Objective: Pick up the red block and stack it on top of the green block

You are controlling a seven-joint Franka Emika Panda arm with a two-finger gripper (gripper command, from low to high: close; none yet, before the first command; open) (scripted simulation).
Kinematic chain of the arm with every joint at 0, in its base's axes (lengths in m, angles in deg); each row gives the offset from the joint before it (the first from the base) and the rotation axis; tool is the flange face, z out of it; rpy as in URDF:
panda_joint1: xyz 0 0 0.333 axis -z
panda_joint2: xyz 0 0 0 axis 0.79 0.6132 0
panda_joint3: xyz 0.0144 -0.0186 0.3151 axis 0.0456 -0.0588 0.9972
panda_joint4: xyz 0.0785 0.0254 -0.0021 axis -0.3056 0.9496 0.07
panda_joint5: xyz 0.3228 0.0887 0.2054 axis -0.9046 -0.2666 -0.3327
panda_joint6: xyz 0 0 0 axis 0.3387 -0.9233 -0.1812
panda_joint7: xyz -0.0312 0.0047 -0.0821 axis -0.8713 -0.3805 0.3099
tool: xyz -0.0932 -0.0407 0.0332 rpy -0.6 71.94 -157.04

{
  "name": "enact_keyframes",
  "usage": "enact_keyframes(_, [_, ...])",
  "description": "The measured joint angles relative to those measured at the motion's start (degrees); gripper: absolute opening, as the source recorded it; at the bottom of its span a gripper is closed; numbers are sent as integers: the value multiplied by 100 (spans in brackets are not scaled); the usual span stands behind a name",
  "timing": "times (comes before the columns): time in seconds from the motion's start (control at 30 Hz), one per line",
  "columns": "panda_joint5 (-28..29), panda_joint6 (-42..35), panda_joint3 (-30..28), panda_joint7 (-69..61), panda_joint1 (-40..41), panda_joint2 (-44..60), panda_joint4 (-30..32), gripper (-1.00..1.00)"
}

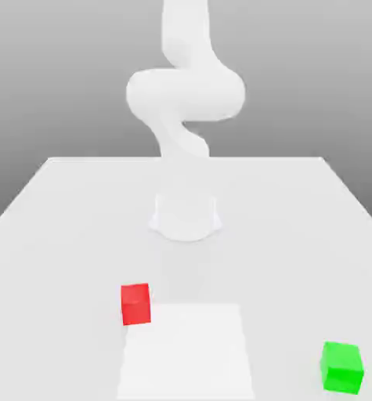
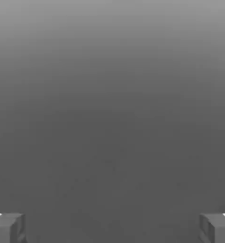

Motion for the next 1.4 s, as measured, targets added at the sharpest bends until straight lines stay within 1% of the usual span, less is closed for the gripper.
enact_keyframes(0.37, [268,1489,-731,-1077,121,1973,1870,0])
enact_keyframes(0.53, [343,2299,-1070,-1686,231,3076,2810,0])
enact_keyframes(0.6, [157,2825,-1093,-2025,288,3782,3019,0])
enact_keyframes(0.67, [-200,3246,-1031,-2340,293,4312,3035,0])
enact_keyframes(0.8, [-821,3974,-336,-2804,833,5180,2937,0])
enact_keyframes(0.83, [-874,4073,-232,-2843,924,5296,2921,-100])
enact_keyframes(1.07, [-831,4057,-217,-2812,949,5280,2925,-100])
enact_keyframes(1.17, [-433,3628,-468,-2526,805,4773,3000,-100])
enact_keyframes(1.27, [-60,3113,-523,-2261,881,4165,3088,-100])
enact_keyframes(1.33, [92,2784,-460,-2132,864,3846,3079,-100])
enact_keyframes(1.4, [191,2542,-265,-1966,563,3900,2786,-100])
